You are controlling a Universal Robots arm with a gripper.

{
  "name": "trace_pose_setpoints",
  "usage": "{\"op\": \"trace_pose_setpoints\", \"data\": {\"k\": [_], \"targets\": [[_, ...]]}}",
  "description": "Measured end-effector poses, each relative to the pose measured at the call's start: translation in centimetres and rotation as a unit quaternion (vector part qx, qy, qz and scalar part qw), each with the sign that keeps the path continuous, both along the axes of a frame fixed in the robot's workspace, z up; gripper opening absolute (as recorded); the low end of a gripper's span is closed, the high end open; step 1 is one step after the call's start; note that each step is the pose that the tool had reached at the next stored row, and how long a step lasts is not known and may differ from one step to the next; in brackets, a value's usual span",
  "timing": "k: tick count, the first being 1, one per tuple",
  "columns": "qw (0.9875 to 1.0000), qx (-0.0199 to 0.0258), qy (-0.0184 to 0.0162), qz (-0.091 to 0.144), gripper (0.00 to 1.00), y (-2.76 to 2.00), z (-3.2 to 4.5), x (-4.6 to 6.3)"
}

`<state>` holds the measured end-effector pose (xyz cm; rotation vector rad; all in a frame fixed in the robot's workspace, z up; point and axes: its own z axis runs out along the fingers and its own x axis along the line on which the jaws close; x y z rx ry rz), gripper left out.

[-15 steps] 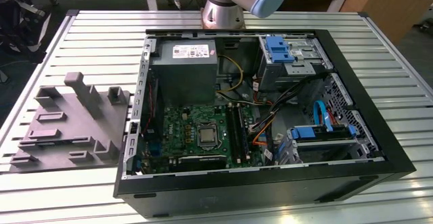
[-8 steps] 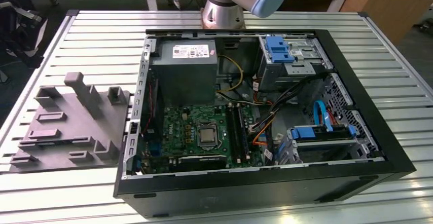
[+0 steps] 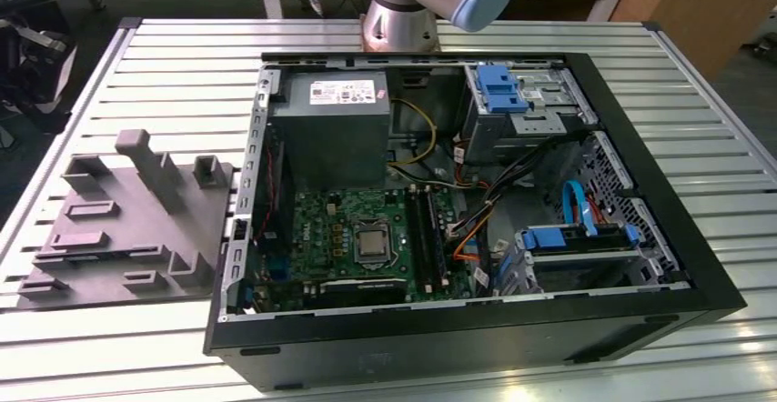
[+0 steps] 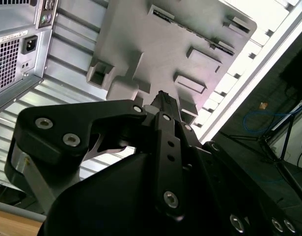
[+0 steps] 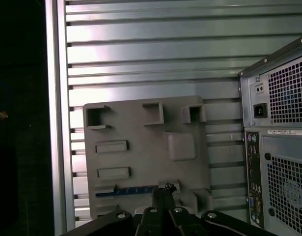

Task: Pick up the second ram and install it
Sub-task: 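Reach for the second ram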

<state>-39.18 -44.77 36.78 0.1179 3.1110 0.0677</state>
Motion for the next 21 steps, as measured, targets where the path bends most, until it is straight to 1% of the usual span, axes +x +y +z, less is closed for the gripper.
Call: {"op": "trace_pose_setpoints", "data": {"k": [5, 12, 21], "targets": [[1.0000, -0.0001, 0.0000, 0.000, 0.10, -0.35, -0.23, -0.29], [1.0000, -0.0002, 0.0000, 0.000, 0.10, -0.68, -0.57, -0.67], [1.0000, -0.0002, 0.0000, 0.000, 0.10, -0.70, -0.62, -0.77]]}}
